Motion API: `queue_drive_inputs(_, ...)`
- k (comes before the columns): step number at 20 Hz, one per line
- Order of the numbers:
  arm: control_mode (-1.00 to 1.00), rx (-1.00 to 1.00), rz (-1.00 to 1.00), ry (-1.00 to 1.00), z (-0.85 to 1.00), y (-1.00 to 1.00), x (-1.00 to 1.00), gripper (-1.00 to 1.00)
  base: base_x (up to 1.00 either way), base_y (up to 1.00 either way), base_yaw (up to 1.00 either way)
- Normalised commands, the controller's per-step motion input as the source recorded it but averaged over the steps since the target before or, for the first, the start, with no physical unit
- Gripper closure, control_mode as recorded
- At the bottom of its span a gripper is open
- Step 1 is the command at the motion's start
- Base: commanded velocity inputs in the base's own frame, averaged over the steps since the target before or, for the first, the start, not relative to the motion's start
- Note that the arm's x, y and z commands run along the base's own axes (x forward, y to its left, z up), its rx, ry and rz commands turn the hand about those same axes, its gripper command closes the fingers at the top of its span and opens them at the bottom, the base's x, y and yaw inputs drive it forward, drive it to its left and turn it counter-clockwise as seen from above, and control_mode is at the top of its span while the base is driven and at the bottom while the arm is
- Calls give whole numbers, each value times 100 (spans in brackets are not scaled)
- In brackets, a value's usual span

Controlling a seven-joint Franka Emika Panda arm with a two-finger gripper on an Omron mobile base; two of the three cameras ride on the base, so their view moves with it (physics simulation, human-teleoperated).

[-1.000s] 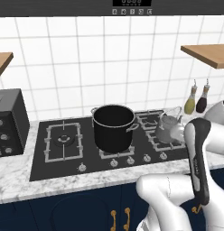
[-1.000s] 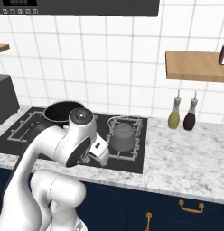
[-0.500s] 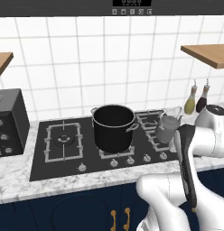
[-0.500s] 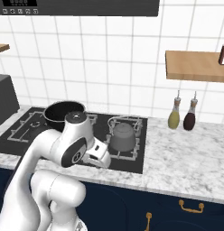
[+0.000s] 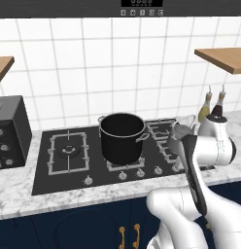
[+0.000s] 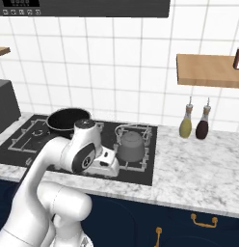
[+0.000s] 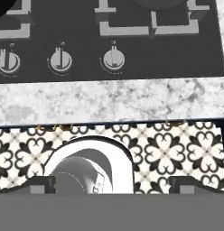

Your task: Pick the kettle from the counter and place it on a stove burner. Then turn the burner on.

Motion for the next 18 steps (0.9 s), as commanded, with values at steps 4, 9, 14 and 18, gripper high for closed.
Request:
queue_drive_inputs(4, -100, 0, 17, 0, -19, -5, 40, -100, 0, 0, 0)
queue_drive_inputs(9, -100, 0, 15, 0, -32, 0, 34, -100, 0, 0, 0)
queue_drive_inputs(14, -100, 0, 11, 0, -30, 0, 26, -100, 0, 0, 0)
queue_drive_inputs(18, -100, 0, 6, 0, -28, 0, 21, -100, 0, 0, 0)
